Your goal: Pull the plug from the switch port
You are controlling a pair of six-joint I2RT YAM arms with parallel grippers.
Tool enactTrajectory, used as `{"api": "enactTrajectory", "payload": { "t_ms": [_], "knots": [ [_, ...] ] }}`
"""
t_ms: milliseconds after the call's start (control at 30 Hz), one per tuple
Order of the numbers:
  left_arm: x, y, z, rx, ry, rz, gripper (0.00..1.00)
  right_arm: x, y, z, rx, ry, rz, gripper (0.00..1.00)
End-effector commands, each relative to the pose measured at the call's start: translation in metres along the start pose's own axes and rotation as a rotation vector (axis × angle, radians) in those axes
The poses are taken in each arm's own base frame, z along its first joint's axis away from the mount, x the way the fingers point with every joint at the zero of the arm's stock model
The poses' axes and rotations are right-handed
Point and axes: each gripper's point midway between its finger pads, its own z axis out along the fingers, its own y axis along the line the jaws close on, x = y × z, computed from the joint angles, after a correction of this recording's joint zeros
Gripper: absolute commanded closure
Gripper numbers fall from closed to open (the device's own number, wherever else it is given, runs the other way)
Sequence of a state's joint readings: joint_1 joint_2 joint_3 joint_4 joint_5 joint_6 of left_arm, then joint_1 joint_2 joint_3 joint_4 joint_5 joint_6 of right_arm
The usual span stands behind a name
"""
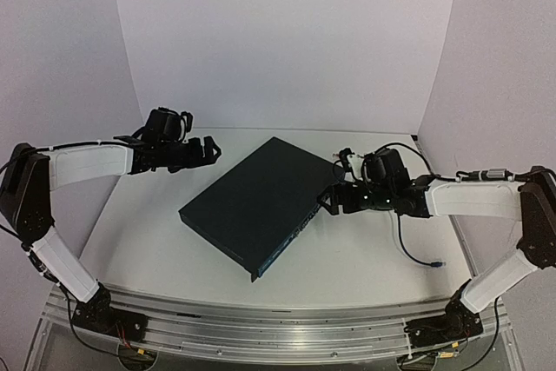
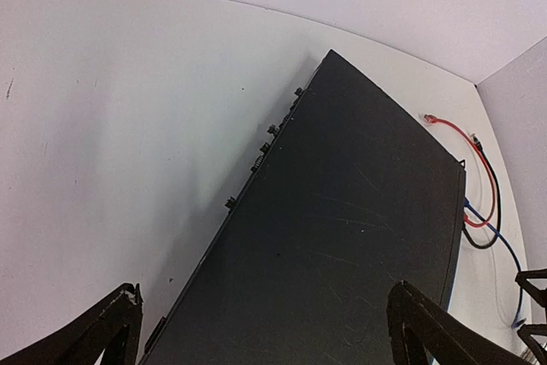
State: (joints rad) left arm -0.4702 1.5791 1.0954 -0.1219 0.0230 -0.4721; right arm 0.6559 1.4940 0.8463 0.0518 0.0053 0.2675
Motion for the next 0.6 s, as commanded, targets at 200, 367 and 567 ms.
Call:
{"api": "enactTrajectory", "payload": {
  "t_ms": [200, 367, 567],
  "knots": [
    [0.010, -0.005, 0.016, 0.041, 0.050, 0.035, 0.00, -0.002, 0.007, 0.007, -0.037, -0.007, -0.119, 0.05],
    [0.026, -0.001, 0.041, 0.028, 0.132, 0.052, 0.00, 0.015, 0.003, 0.016, -0.041, 0.045, -0.194, 0.07],
    [0.037, -0.005, 0.061, 0.065, 0.181, 0.048, 0.01, 0.028, -0.003, 0.031, -0.023, 0.092, -0.194, 0.13]
  ]
}}
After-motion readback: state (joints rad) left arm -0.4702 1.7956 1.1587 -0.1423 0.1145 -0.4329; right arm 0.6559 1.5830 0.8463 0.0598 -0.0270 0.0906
